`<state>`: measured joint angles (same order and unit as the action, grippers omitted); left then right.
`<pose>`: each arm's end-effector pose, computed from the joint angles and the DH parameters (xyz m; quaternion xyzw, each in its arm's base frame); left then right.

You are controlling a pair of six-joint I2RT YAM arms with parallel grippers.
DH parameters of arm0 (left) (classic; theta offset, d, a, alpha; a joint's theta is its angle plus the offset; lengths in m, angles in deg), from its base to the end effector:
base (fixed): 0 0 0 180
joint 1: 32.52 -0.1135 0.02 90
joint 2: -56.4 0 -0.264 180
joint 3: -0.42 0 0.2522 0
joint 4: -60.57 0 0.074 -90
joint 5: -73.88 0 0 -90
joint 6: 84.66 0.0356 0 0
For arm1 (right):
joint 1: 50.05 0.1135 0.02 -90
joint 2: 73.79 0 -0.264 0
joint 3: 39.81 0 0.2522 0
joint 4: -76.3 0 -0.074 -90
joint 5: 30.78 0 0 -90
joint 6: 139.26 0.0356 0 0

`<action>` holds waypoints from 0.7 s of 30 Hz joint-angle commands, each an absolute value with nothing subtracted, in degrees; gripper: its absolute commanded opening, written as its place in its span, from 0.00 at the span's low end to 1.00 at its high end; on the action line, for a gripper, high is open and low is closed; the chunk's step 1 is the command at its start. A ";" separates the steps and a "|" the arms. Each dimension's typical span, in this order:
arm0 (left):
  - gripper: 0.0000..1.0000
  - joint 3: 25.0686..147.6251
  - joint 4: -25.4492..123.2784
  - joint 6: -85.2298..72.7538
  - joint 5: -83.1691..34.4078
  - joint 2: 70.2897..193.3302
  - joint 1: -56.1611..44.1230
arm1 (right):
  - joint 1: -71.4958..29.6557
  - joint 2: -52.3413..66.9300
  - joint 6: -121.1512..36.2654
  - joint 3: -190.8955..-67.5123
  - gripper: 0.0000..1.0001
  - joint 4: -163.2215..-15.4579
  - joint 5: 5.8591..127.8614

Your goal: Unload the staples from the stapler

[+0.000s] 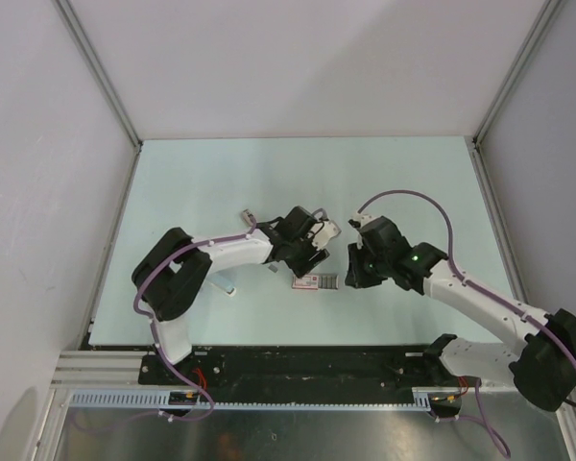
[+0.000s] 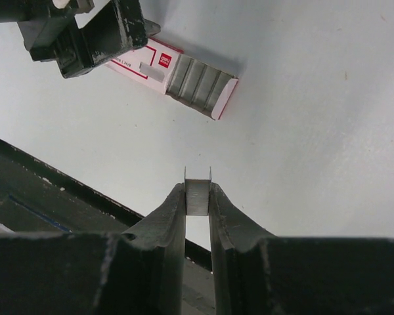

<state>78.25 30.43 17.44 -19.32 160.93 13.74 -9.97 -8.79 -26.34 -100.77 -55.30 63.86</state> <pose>0.2554 -0.2697 0.1640 0.4741 0.8326 -0.1094 0.2648 0.1716 0.1482 0.2482 -0.1540 0.9335 0.2008 0.2542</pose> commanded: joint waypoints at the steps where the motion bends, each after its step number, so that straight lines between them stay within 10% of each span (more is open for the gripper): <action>1: 0.69 78.85 30.59 19.22 -19.78 158.15 13.69 | -7.86 -5.98 -25.46 -100.77 0.04 -59.51 62.41; 21: 0.72 79.39 25.77 13.02 -31.14 143.44 -3.24 | 2.37 16.59 -14.22 -111.56 0.04 -59.78 47.86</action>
